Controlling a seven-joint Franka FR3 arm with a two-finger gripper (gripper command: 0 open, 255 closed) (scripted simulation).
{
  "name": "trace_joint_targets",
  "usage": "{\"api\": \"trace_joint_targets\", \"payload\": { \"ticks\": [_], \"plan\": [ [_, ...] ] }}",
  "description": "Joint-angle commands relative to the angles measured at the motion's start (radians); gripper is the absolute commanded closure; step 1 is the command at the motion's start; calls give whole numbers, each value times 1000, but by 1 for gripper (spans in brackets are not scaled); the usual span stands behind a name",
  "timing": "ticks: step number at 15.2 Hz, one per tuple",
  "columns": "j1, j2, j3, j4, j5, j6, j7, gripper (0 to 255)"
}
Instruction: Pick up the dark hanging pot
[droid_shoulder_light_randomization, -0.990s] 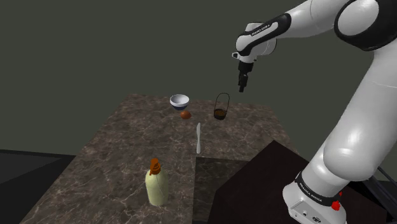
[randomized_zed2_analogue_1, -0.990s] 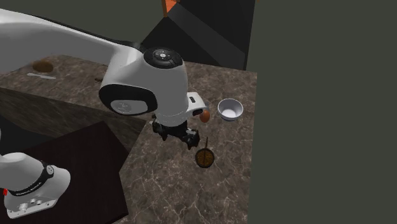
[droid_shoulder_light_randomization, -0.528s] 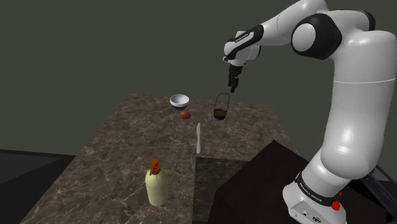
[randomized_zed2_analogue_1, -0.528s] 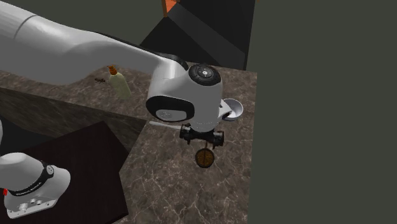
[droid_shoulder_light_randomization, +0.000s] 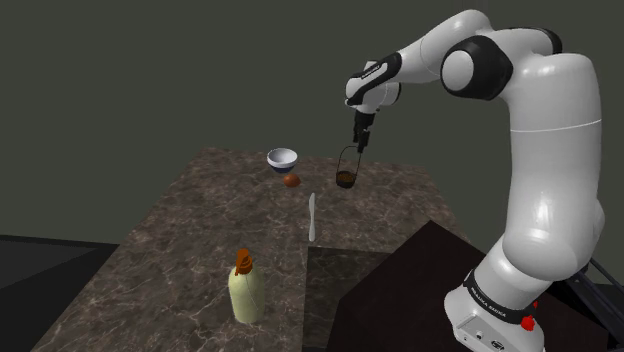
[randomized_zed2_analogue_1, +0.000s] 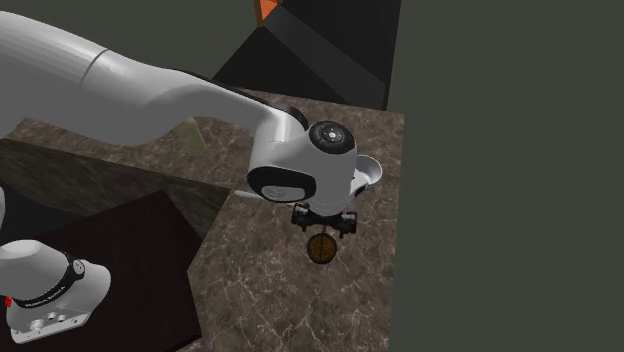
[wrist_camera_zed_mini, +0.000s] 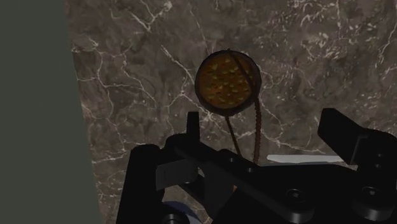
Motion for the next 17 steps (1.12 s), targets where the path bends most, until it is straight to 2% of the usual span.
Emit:
{"api": "trace_joint_targets", "payload": {
  "ticks": [1, 2, 3, 12, 17],
  "plan": [
    [-2, 11, 3, -6, 5, 16, -4, 0],
    [-2, 11, 3, -6, 5, 16, -4, 0],
    [-2, 12, 3, -5, 5, 16, -4, 255],
    [-2, 11, 3, -6, 5, 16, -4, 255],
    [3, -24, -6, 12, -11, -35, 7, 255]
  ]
}}
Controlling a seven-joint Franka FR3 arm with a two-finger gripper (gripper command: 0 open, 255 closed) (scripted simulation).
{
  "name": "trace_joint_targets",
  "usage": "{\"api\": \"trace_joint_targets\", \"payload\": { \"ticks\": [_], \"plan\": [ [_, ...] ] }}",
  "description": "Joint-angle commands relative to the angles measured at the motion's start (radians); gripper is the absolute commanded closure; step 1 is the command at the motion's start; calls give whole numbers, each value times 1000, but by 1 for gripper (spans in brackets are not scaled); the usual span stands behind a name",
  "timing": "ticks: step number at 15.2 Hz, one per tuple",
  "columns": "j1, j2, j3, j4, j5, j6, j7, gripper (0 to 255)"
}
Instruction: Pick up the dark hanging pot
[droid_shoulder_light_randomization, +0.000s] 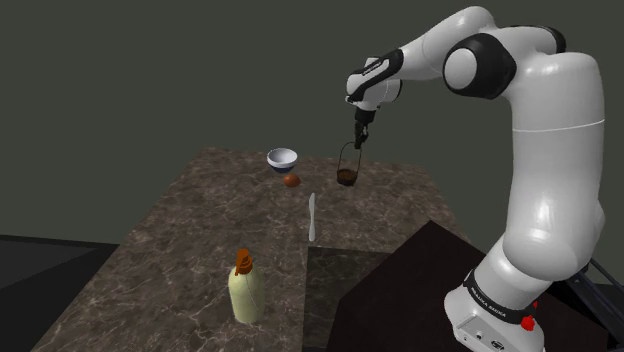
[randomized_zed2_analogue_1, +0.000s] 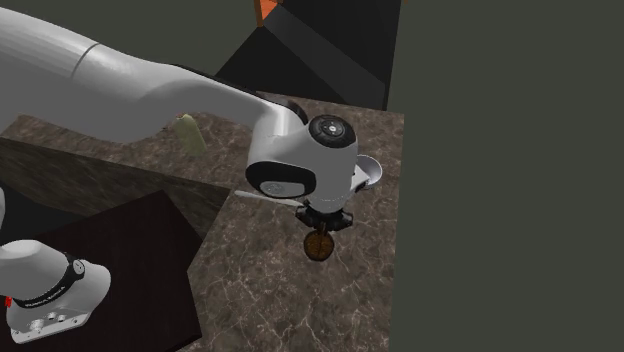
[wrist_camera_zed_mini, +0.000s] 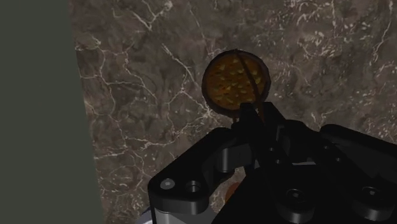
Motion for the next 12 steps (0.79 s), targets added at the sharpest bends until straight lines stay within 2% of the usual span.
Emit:
{"api": "trace_joint_targets", "payload": {
  "ticks": [1, 12],
  "plan": [
    [1, -14, -4, 9, -6, -23, 3, 255],
    [7, -66, -16, 59, -31, -122, 21, 255]
  ]
}}
